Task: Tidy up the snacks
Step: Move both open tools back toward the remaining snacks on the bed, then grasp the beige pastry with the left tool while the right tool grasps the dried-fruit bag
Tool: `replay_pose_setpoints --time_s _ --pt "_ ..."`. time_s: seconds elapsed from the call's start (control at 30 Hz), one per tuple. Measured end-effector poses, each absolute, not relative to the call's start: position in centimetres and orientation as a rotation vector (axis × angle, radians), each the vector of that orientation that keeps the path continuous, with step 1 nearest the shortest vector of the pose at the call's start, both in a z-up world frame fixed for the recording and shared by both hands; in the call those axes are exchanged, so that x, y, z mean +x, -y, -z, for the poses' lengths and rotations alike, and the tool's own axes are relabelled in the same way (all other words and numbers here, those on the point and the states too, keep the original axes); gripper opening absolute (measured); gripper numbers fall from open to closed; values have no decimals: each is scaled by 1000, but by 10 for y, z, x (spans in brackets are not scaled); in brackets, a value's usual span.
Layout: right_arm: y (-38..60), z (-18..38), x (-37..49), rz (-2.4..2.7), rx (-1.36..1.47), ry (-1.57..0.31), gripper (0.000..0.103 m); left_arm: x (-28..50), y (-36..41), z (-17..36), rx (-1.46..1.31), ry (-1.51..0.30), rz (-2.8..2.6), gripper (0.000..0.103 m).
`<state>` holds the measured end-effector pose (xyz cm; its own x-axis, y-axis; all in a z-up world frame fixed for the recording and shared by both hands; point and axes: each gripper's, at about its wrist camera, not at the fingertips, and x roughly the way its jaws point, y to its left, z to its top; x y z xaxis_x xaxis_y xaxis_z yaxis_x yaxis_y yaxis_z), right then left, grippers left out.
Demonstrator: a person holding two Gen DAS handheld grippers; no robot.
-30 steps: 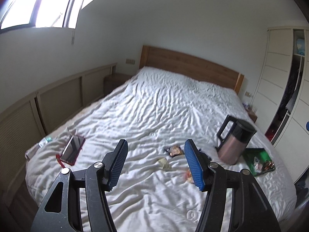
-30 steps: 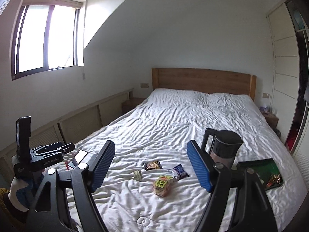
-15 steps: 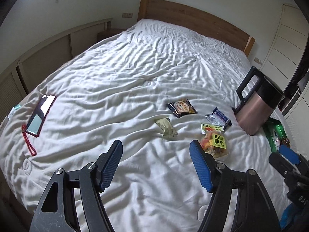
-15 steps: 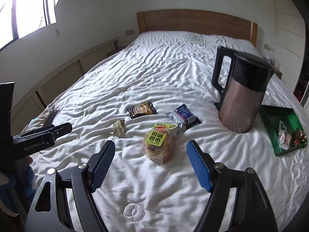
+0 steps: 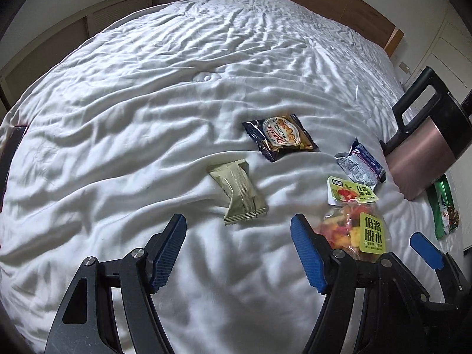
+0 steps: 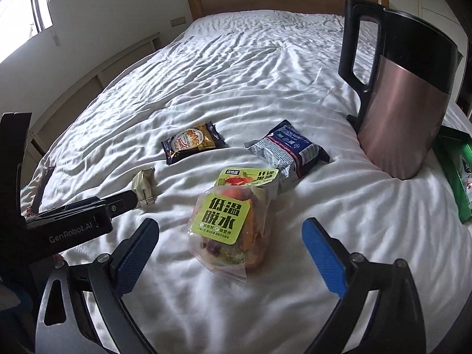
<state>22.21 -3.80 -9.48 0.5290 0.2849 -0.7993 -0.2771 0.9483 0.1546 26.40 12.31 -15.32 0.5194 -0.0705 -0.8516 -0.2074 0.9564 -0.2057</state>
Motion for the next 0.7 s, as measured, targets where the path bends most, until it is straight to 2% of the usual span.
replay_pose_setpoints --time_s 0.7 --pt "24 140 251 -347 13 -1049 103 306 -132 195 -365 -1072 -131 67"
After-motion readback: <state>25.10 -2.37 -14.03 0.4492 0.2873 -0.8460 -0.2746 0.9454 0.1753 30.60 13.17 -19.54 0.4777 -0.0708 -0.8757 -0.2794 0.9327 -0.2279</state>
